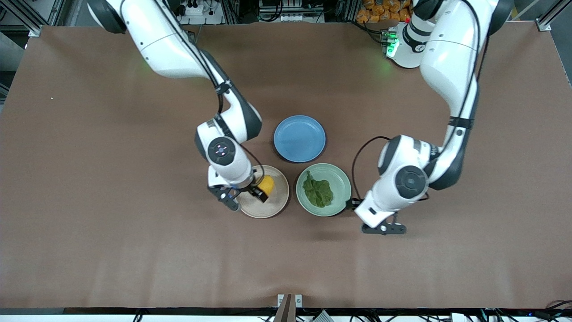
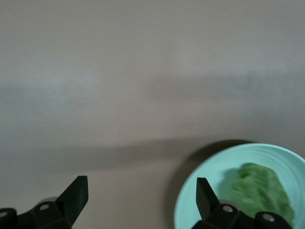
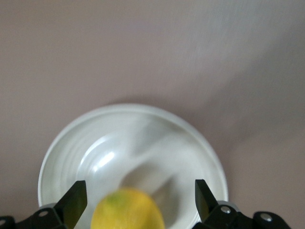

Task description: Place lemon and lettuce in plates

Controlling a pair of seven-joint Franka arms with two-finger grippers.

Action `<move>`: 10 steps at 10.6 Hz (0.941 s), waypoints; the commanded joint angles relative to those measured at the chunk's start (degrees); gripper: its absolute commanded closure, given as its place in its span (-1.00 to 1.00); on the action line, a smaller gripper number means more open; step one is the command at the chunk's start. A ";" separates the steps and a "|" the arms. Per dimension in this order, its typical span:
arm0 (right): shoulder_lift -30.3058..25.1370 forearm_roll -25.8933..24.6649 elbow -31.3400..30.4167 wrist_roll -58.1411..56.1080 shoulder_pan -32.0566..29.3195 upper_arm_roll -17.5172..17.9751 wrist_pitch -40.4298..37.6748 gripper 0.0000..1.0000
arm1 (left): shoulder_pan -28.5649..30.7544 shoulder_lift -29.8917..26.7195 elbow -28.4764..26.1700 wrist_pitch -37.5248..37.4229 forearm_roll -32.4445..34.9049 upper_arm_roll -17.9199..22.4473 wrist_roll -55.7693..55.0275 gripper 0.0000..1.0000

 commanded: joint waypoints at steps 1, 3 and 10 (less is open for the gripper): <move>-1.11 -2.94 1.02 -14.11 -6.15 0.55 -5.17 -1.00 | 3.68 -2.30 -1.11 -4.56 1.79 -0.39 1.89 -1.00; -3.22 -2.77 0.85 -21.68 -10.63 -0.50 -7.21 -1.00 | 5.96 -2.48 -1.11 -5.97 3.46 -0.39 3.91 -1.00; -12.62 -3.12 -1.95 -39.39 -21.19 -0.77 -9.23 -1.00 | 11.42 -2.92 -1.55 -7.20 3.64 -0.47 8.40 -1.00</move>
